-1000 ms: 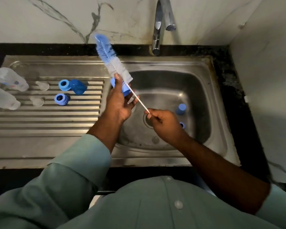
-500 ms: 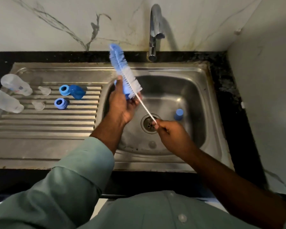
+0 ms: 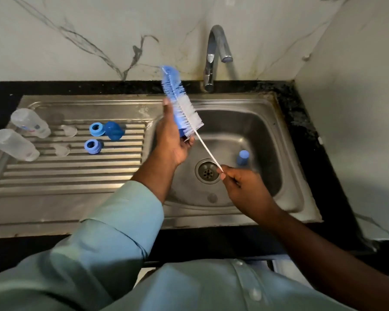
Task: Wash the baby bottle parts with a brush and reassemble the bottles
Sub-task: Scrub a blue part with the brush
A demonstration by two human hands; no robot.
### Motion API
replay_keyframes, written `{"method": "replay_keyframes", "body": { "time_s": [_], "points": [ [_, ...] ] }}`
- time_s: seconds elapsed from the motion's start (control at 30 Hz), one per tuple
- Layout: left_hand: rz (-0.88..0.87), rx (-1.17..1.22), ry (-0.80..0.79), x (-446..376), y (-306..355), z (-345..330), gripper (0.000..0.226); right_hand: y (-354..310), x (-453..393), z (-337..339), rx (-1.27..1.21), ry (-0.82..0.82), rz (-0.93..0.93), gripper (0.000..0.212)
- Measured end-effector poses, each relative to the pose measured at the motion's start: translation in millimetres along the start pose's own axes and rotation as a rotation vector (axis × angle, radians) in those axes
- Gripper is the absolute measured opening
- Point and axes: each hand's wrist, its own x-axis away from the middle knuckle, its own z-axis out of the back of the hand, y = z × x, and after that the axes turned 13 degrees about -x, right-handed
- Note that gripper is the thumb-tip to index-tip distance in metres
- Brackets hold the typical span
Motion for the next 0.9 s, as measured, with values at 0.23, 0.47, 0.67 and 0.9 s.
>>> {"method": "replay_keyframes", "body": {
  "time_s": [0.23,0.47,0.67,0.9],
  "points": [
    [-0.077,0.144,0.089,13.2,-8.4,-1.0,0.024,-3.2,-3.4,14.4,-0.039,-0.037,0.028,0.018],
    [-0.115,0.254,0.017,25.0,-29.3,-19.9,0.021,-4.5,-19.6,13.9,-0.122,0.021,0.011,0.019],
    [-0.089,0.145,0.124,20.3,-26.5,-12.6,0.051,7.1,8.4,23.5,-0.103,0.009,0.017,0.018],
    [0.023,0.218,0.051,16.3,-16.1,-19.6,0.054,11.3,15.3,28.2,-0.066,-0.063,0.035,0.018]
  ]
}}
